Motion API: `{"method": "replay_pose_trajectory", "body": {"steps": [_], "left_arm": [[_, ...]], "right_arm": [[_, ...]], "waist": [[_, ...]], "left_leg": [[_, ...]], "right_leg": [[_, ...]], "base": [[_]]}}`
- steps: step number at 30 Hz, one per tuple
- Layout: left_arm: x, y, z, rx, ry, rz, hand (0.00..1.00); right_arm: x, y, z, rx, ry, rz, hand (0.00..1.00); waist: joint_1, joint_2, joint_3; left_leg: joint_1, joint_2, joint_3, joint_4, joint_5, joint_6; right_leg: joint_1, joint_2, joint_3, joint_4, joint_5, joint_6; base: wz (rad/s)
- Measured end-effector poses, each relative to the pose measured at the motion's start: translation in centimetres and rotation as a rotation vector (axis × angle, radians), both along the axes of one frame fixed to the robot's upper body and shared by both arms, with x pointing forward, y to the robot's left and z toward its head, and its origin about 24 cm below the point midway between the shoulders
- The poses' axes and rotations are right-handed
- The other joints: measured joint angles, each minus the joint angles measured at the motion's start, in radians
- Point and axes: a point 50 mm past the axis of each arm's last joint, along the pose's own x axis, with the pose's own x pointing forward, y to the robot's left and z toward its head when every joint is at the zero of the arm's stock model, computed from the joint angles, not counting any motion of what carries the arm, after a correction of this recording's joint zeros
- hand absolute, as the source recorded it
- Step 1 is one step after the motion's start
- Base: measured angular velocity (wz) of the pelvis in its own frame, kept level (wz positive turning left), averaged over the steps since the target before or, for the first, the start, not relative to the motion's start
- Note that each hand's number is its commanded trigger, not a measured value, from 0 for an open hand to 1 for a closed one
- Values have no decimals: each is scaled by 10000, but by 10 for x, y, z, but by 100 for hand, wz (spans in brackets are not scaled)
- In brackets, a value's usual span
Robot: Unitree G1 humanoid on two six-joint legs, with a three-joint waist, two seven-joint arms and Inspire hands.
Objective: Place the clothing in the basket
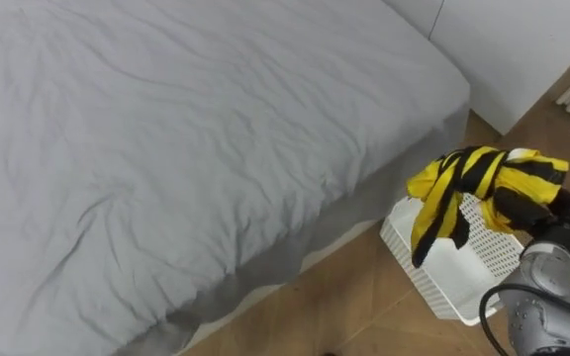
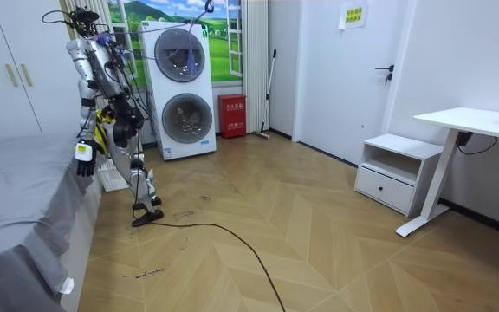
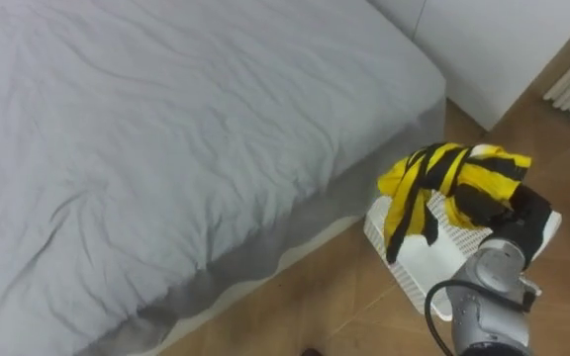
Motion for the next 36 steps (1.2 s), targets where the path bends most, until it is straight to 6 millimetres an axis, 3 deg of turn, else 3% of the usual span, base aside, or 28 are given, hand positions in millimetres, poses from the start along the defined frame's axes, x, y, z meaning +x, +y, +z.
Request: {"method": "replay_pose_trajectory", "body": {"steps": [12, 26, 36], "left_arm": [[1, -2, 0, -159, -89, 182, 0], [2, -5, 1, -492, -136, 313, 0], [7, -9, 3, -581, -375, 195, 0]], "right_arm": [[-5, -3, -13, 188, 666, -445, 0], [1, -10, 2, -195, 206, -1052, 0], [4, -11, 7, -485, 41, -1251, 0]], "waist": [[18, 27, 11], [-3, 32, 9], [-12, 115, -40]], "left_leg": [[-160, -107, -168, 166, 19, 31], [-468, -162, -228, 246, 60, 96], [-462, -170, -202, 254, 60, 96]], "right_leg": [[-239, -209, -144, 455, -213, 5], [-563, -329, -267, 672, -296, 52], [-562, -298, -263, 676, -290, 42]], "base": [[6], [3], [0]]}}
